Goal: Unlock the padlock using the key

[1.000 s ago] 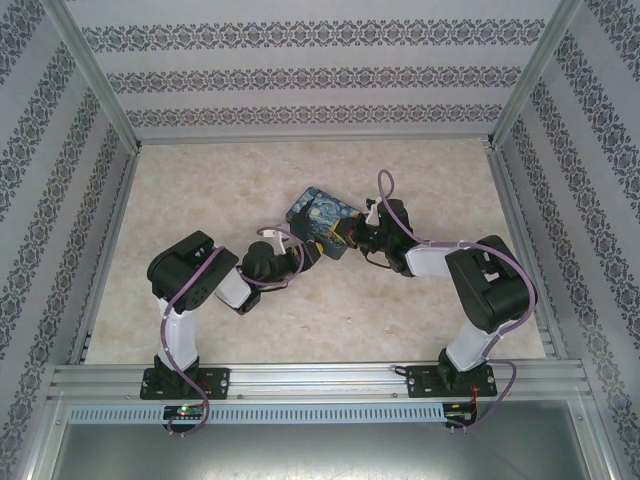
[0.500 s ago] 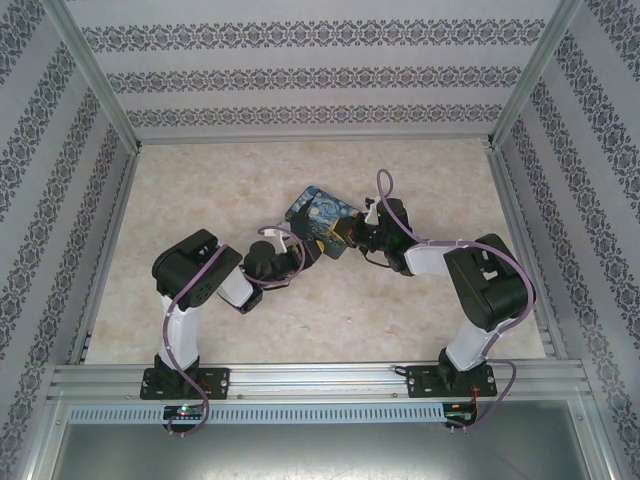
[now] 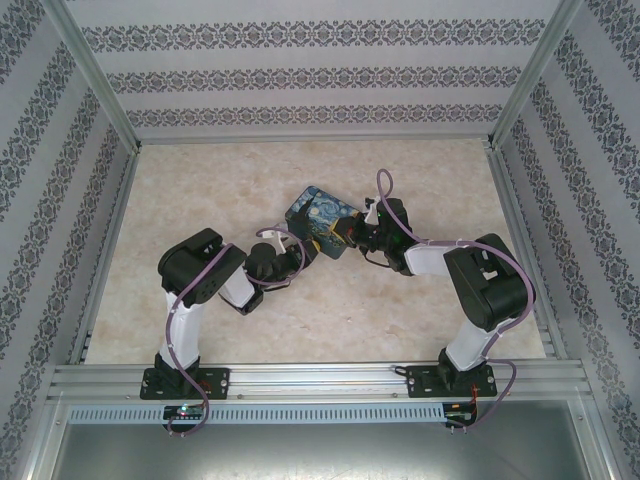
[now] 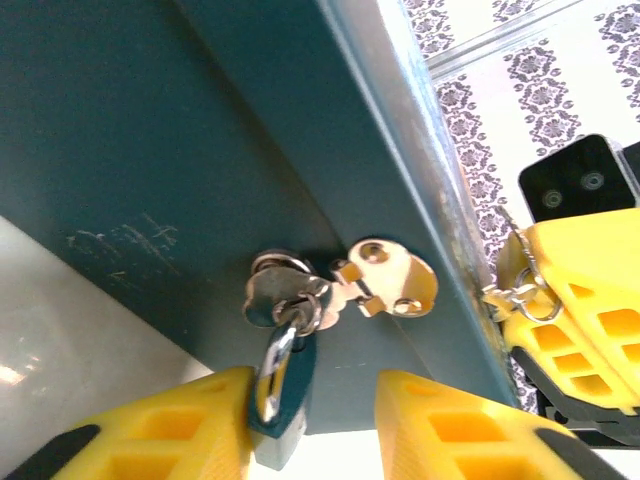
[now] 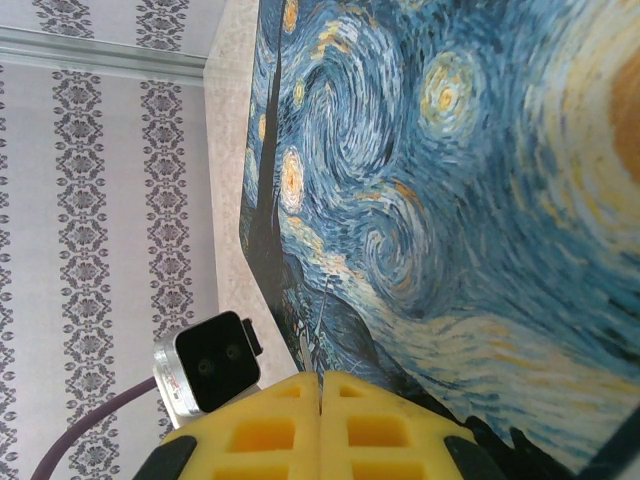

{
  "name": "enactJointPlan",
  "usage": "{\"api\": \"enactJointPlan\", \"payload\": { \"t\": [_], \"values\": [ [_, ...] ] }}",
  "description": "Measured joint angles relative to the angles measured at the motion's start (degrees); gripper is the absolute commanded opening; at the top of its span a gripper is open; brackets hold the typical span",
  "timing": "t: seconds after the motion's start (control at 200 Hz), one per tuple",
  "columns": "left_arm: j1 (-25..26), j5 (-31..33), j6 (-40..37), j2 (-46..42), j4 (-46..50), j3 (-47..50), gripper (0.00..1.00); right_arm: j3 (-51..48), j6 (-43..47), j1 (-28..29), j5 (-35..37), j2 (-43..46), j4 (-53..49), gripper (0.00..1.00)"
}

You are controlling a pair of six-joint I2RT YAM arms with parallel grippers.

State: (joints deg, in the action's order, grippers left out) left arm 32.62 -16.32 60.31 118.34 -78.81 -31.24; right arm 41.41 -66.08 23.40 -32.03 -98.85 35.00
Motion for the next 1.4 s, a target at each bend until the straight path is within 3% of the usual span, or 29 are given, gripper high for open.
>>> {"api": "enactJointPlan", "payload": {
  "t": [0.655,0.979,1.399],
  "values": [
    [0.0,0.72,1.73,-0.33,0.79,-0.04,0.0,0.87,0.04,-0.42,-0.55,0.66,-2.67,0.0],
    [0.0,0.44,6.14,-4.35,5.92,1.36,0.0,-3.26,0.04,0.31,-2.64,12.33,-6.47,0.0],
    [0.0,-0.2,12.22,-15.56,13.38,5.29,0.0,-20.7,-0.02,6.86,-1.68,26.43,-6.69,0.0]
  ]
}}
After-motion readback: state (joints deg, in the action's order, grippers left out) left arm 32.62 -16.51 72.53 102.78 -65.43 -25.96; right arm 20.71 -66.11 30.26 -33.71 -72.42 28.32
